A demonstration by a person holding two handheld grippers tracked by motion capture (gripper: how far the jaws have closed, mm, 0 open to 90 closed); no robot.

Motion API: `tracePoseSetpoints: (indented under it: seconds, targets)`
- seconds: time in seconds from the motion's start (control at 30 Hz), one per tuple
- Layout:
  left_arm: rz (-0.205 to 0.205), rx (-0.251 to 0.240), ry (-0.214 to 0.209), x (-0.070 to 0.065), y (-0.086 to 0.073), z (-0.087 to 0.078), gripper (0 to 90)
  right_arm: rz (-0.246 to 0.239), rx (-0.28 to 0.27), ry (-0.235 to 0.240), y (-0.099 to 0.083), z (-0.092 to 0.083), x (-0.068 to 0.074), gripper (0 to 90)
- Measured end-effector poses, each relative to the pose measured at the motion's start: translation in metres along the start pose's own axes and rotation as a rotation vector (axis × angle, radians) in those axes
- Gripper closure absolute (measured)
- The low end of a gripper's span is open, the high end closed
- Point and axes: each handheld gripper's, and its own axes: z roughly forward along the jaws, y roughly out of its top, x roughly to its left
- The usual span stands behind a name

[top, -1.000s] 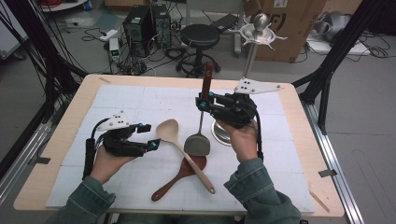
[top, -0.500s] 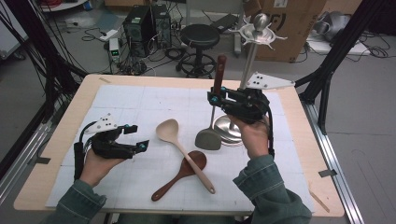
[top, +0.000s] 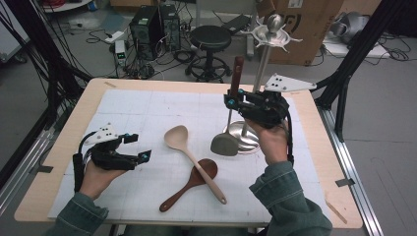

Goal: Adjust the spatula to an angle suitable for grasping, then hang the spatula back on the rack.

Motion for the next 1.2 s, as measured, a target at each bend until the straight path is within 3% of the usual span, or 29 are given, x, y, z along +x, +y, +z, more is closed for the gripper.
tracePoseSetpoints:
  seconds: [0.57,0.87,1.2]
  targets:
    - [0.005,0.008,0.008,0.001,-0.002,0.000,17.3,0.037,-0.007,-0.104,0.018,-0.007,-0.011,72.9]
    - [0.002,0.010,0.002,0.001,-0.002,0.000,16.8,0.063,-0.031,-0.138,0.019,-0.012,-0.017,72.9]
    - [-0.001,0.006,0.004,0.002,-0.002,0.000,16.7,0.083,-0.022,-0.180,0.018,-0.008,-0.022,72.8]
